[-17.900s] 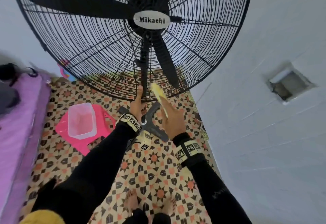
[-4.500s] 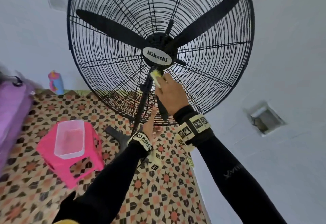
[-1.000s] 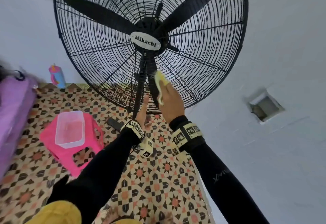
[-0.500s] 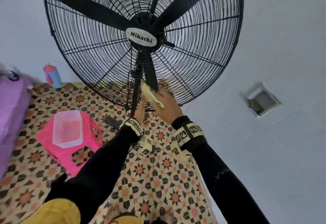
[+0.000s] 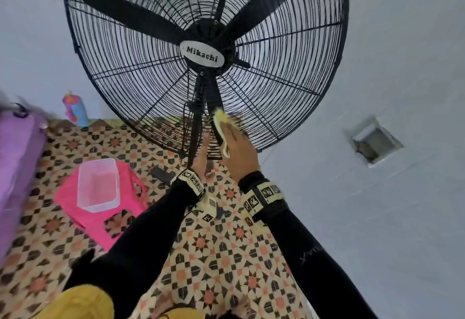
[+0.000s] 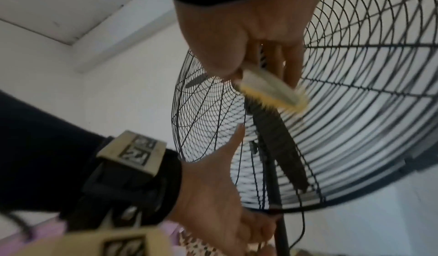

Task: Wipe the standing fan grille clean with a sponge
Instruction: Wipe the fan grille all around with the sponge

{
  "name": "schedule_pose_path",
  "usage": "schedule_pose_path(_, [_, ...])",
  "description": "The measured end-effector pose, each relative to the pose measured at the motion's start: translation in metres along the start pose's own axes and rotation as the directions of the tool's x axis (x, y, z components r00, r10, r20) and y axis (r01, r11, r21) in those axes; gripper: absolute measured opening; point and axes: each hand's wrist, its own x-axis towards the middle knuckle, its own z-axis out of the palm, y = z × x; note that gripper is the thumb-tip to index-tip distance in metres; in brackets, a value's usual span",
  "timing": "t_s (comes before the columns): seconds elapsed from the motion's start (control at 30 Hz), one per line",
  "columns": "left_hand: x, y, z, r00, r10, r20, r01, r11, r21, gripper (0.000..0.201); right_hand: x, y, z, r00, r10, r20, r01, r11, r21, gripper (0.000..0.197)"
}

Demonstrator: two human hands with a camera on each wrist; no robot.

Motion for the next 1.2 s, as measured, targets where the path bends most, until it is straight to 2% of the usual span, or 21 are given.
schedule_pose_path(0.07, [-0.009, 0.007, -0.002, 1.000, 0.002, -0.002, -0.002, 1.000, 0.004, 0.074, 0.007, 0.005, -0.003, 0.984, 0.129, -0.120, -0.127, 0.991, 0.029, 0.065])
schedule_pose_path(0.13, [-0.008, 0.008, -0.003, 1.000, -0.022, 0.003, 0.022, 1.000, 0.008, 0.071, 0.011, 0.008, -0.002, 0.976, 0.192, -0.103, -0.192, 0.981, 0.014, 0.069])
schedule_pose_path(0.2, [-0.012, 0.010, -0.003, 0.999, -0.039, 0.019, 0.039, 0.999, 0.033, 0.087, 0.009, 0.006, 0.002, 0.989, 0.151, 0.009, -0.151, 0.989, 0.000, 0.068])
schedule_pose_path(0.23, [-0.009, 0.009, -0.003, 0.999, -0.038, 0.032, 0.037, 0.999, 0.030, 0.088, 0.008, 0.003, 0.004, 0.991, 0.108, 0.078, -0.110, 0.994, 0.026, 0.069])
schedule_pose_path(0.3, [-0.007, 0.008, -0.004, 0.998, -0.023, 0.066, 0.024, 1.000, -0.019, 0.069, 0.007, -0.004, 0.006, 0.984, 0.012, 0.177, -0.030, 0.995, 0.097, 0.068])
schedule_pose_path(0.33, [-0.008, 0.008, -0.004, 0.998, -0.014, 0.067, 0.016, 1.000, -0.023, 0.061, 0.008, -0.007, 0.005, 0.984, 0.007, 0.176, -0.032, 0.990, 0.139, 0.063])
schedule_pose_path(0.37, [-0.009, 0.009, -0.003, 0.998, -0.015, 0.066, 0.016, 1.000, -0.011, 0.063, 0.009, -0.010, 0.002, 0.989, 0.035, 0.144, -0.059, 0.984, 0.170, 0.058])
schedule_pose_path(0.4, [-0.010, 0.009, -0.002, 0.998, -0.031, 0.057, 0.031, 1.000, 0.003, 0.073, 0.010, -0.009, 0.001, 0.993, 0.079, 0.090, -0.095, 0.978, 0.185, 0.055])
schedule_pose_path(0.5, [-0.002, 0.004, -0.004, 0.998, -0.046, 0.033, 0.046, 0.999, -0.008, 0.101, 0.006, -0.002, -0.005, 0.982, 0.166, -0.091, -0.148, 0.974, 0.173, 0.060])
schedule_pose_path(0.6, [0.000, 0.006, -0.001, 0.996, -0.079, 0.047, 0.081, 0.995, -0.060, 0.116, -0.004, 0.013, -0.010, 0.973, 0.211, -0.097, -0.192, 0.966, 0.173, 0.074])
schedule_pose_path(0.7, [-0.002, 0.003, 0.007, 0.998, -0.042, 0.046, 0.050, 0.979, -0.197, 0.099, -0.016, 0.030, -0.015, 0.970, 0.211, -0.119, -0.190, 0.968, 0.165, 0.071])
schedule_pose_path(0.8, [0.028, -0.020, 0.019, 0.995, -0.023, 0.094, 0.042, 0.978, -0.204, 0.119, -0.024, 0.044, -0.022, 0.975, 0.190, -0.113, -0.170, 0.972, 0.165, 0.076])
schedule_pose_path(0.83, [0.044, -0.030, 0.024, 0.994, -0.017, 0.111, 0.041, 0.975, -0.217, 0.119, -0.025, 0.048, -0.023, 0.976, 0.186, -0.112, -0.167, 0.973, 0.160, 0.077])
schedule_pose_path(0.87, [0.043, -0.032, 0.031, 0.995, 0.001, 0.102, 0.024, 0.970, -0.242, 0.111, -0.026, 0.051, -0.025, 0.977, 0.183, -0.111, -0.165, 0.974, 0.153, 0.078])
schedule_pose_path(0.93, [0.020, -0.023, 0.050, 0.990, 0.046, 0.134, -0.002, 0.951, -0.308, 0.088, -0.024, 0.055, -0.028, 0.981, 0.161, -0.113, -0.145, 0.980, 0.133, 0.080])
schedule_pose_path(0.97, [0.006, -0.017, 0.058, 0.988, 0.061, 0.144, -0.011, 0.945, -0.326, 0.086, -0.023, 0.057, -0.028, 0.983, 0.149, -0.112, -0.136, 0.984, 0.119, 0.081])
schedule_pose_path(1.07, [-0.005, -0.019, 0.068, 0.979, 0.065, 0.194, 0.001, 0.947, -0.322, 0.104, -0.014, 0.062, -0.027, 0.980, 0.178, -0.089, -0.174, 0.983, 0.055, 0.087])
schedule_pose_path(1.1, [-0.003, -0.019, 0.066, 0.981, 0.046, 0.189, 0.015, 0.950, -0.312, 0.105, -0.011, 0.062, -0.025, 0.975, 0.208, -0.076, -0.206, 0.978, 0.042, 0.091])
schedule_pose_path(1.17, [0.000, -0.019, 0.061, 0.985, 0.021, 0.174, 0.051, 0.914, -0.402, 0.099, -0.010, 0.057, -0.016, 0.971, 0.237, -0.030, -0.236, 0.972, 0.021, 0.095])
schedule_pose_path(1.2, [-0.021, -0.009, 0.061, 0.980, 0.017, 0.197, 0.060, 0.923, -0.379, 0.100, -0.012, 0.052, -0.011, 0.974, 0.228, 0.016, -0.228, 0.974, 0.017, 0.095])
